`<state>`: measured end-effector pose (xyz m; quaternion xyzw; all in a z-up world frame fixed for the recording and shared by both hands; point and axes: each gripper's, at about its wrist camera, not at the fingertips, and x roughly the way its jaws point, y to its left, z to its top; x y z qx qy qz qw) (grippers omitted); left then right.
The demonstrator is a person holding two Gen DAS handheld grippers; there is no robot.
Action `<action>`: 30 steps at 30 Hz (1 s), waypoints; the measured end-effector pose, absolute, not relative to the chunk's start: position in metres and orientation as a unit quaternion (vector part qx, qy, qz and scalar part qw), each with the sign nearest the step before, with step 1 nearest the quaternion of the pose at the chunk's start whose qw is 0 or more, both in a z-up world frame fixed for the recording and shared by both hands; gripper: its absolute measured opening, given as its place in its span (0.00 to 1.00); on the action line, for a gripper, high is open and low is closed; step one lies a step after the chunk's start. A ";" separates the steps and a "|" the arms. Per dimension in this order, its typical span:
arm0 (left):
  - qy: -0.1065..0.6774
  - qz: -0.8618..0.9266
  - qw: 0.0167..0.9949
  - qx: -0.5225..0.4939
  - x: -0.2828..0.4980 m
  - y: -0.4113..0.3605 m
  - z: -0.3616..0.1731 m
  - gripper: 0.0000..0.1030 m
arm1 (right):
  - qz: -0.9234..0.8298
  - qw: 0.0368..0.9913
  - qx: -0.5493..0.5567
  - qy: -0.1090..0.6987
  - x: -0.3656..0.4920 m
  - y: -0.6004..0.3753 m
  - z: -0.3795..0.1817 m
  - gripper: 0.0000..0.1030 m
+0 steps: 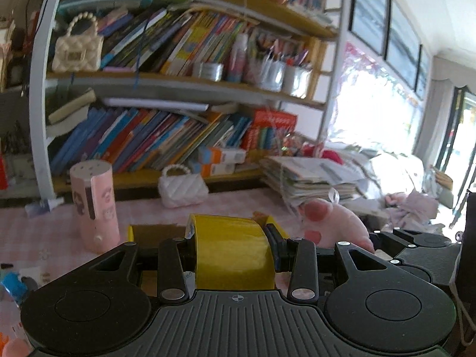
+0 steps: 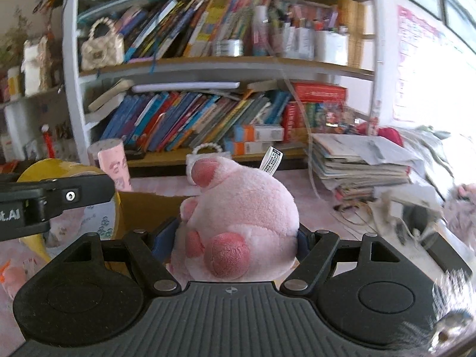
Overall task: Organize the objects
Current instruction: 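Carry the tape roll and pig plush over the open yellow box with both tools, then open the right tool to drop the pig while the left tool releases the tape into the box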
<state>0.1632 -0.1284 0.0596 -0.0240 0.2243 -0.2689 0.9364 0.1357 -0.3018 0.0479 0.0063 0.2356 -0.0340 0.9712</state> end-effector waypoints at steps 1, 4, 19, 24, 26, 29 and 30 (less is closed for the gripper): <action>0.230 -0.265 0.936 -0.023 0.166 -0.131 0.057 0.37 | -0.026 0.970 -0.002 0.240 0.143 -0.302 0.045 0.72; 0.247 -0.250 0.936 -0.021 0.176 -0.137 0.048 0.37 | -0.001 0.967 -0.027 0.255 0.159 -0.300 0.036 0.72; 0.336 -0.206 0.919 -0.022 0.206 -0.153 0.003 0.37 | 0.111 0.924 -0.124 0.344 0.204 -0.290 -0.006 0.73; 0.356 -0.199 0.913 -0.014 0.207 -0.154 -0.008 0.38 | 0.135 0.904 -0.121 0.386 0.209 -0.290 -0.019 0.73; 0.363 -0.197 0.910 -0.012 0.208 -0.155 -0.011 0.38 | 0.134 0.900 -0.102 0.401 0.212 -0.294 -0.022 0.74; 0.375 -0.194 0.906 -0.010 0.208 -0.156 -0.017 0.38 | 0.137 0.900 -0.111 0.400 0.213 -0.293 -0.022 0.75; 0.379 -0.194 0.905 -0.009 0.208 -0.157 -0.019 0.38 | 0.137 0.899 -0.112 0.401 0.213 -0.293 -0.022 0.75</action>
